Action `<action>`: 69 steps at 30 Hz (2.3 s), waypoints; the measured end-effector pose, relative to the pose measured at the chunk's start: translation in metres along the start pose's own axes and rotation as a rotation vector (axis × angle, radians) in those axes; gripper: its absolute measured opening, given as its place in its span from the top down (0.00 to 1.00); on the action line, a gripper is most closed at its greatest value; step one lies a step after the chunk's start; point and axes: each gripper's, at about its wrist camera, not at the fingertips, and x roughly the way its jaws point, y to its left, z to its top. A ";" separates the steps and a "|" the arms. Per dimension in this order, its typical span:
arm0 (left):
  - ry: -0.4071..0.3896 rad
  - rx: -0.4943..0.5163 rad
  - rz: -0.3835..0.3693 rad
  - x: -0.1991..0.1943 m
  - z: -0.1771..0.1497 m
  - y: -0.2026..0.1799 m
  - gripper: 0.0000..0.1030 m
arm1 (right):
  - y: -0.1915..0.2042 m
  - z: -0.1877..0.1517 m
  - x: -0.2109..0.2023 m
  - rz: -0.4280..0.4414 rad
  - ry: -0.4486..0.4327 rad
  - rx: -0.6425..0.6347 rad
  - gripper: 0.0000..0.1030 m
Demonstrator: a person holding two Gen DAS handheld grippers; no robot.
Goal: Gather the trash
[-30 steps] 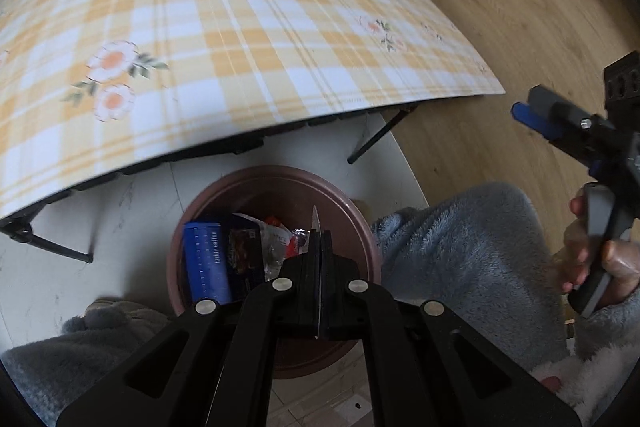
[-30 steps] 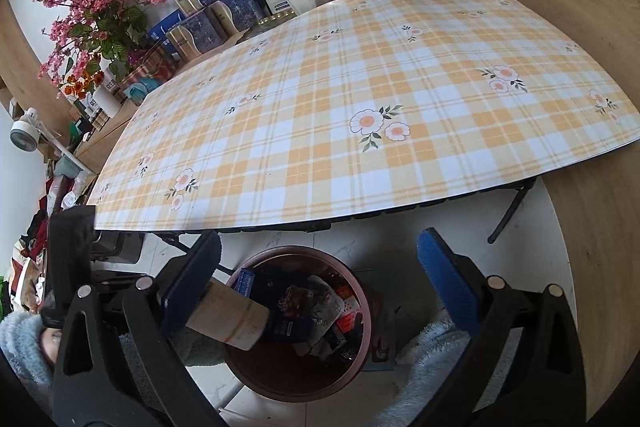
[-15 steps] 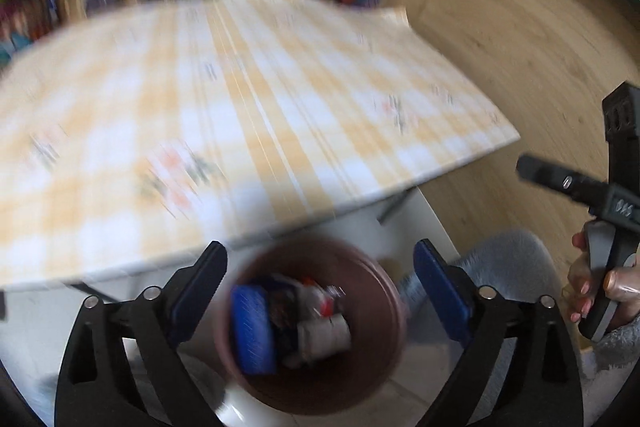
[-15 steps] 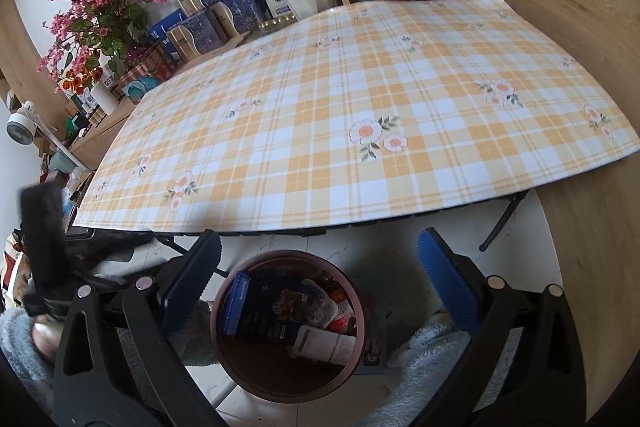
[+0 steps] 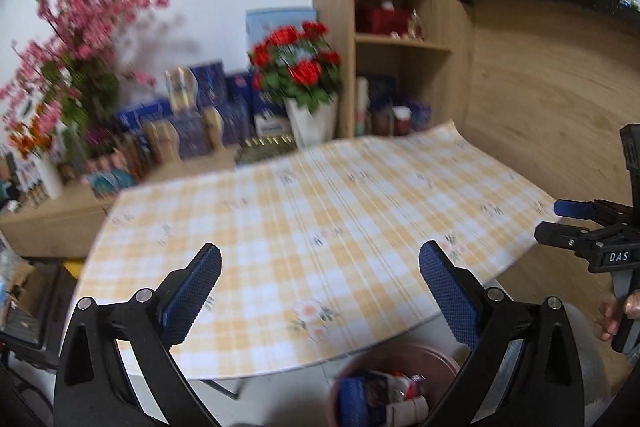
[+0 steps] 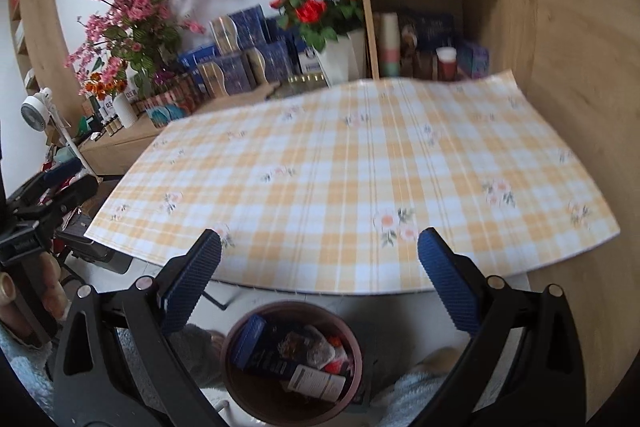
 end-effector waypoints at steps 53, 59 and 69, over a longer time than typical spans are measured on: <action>-0.054 -0.104 0.256 -0.073 0.021 0.023 0.06 | 0.044 0.034 -0.047 -0.009 -0.148 -0.141 0.06; -0.052 -0.101 0.260 -0.073 0.020 0.023 0.06 | 0.044 0.034 -0.047 -0.009 -0.146 -0.142 0.06; -0.042 -0.107 0.278 -0.070 0.019 0.025 0.06 | 0.043 0.032 -0.045 -0.007 -0.142 -0.145 0.06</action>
